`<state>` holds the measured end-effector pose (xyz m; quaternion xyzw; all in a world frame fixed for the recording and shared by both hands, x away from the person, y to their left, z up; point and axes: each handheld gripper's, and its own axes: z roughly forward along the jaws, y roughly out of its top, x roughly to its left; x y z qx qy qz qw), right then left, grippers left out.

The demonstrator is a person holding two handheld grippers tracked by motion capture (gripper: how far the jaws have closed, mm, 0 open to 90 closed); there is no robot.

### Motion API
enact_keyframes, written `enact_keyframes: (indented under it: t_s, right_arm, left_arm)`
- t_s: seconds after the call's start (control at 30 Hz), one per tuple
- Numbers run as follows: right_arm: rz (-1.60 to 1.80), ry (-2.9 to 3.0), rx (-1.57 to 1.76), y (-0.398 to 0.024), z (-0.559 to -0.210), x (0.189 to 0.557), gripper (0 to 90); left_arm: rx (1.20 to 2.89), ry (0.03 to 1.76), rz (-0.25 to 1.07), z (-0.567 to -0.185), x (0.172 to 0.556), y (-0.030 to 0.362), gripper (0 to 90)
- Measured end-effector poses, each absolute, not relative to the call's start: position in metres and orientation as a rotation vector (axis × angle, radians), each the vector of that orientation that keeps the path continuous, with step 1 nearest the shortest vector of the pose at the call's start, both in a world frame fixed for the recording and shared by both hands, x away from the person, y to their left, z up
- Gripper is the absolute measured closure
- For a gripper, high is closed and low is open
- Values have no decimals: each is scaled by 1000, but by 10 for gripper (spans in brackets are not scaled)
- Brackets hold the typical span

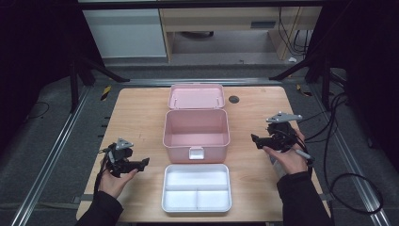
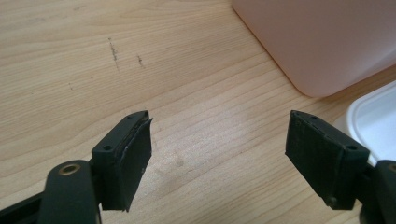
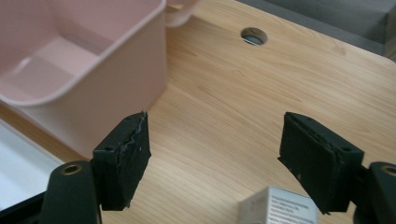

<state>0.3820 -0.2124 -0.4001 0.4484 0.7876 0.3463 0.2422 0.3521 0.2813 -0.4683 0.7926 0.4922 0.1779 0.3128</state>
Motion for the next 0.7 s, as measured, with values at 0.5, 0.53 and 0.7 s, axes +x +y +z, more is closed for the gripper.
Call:
enact_keyframes:
  t_s: [0.5,0.53,0.7]
  right_arm:
    - [775,2121,1411,-254,-429,370,255]
    - [776,2127,1434,-256,-432,368,257]
    - [725,2167,1483,-261,-441,367,263]
  left_arm:
    - [2062,1365,484,-469,354,296,282]
    - [2067,1359,485,-469,354,296,271]
    - [2086,1362,499,-471,356,294,249]
